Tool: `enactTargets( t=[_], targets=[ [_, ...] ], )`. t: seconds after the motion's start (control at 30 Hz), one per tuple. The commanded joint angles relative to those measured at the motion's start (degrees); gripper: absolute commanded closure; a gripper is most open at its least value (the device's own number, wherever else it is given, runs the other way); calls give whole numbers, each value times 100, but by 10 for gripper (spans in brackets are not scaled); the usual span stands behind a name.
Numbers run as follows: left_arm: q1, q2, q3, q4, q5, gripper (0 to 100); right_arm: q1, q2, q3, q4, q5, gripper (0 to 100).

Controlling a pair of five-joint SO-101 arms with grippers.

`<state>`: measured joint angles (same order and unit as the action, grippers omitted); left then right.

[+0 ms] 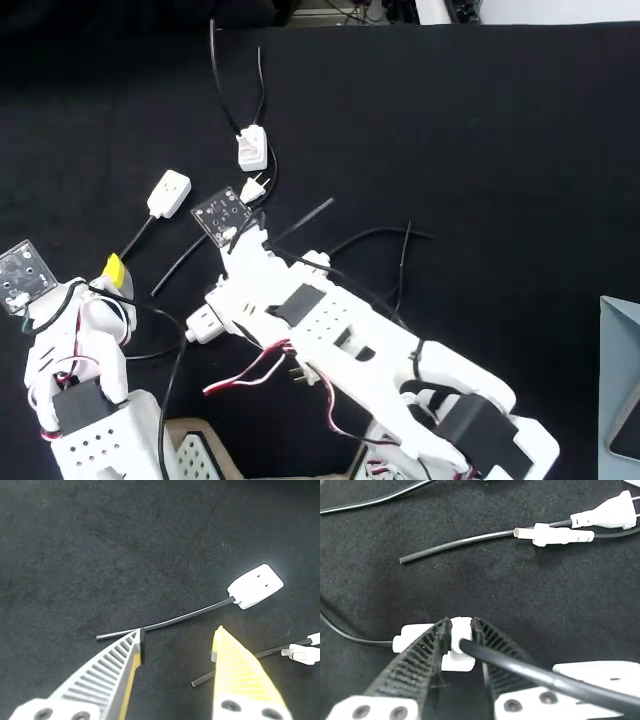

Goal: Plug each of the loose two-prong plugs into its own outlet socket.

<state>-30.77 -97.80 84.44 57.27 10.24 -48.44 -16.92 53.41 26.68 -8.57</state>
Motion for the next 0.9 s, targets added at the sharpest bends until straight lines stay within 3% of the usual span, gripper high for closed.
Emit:
enactTargets(
  t=[0.0, 0.3, 0.87],
  targets=[
    [-66, -35, -13, -132, -53, 765, -53, -198, -66, 105, -35, 987],
    [-66, -35, -13, -132, -53, 765, -53, -840, -347, 879, -193, 987],
    [-66, -35, -4, -132, -62, 766, -70, -57, -180, 431, -413, 987]
  ],
)
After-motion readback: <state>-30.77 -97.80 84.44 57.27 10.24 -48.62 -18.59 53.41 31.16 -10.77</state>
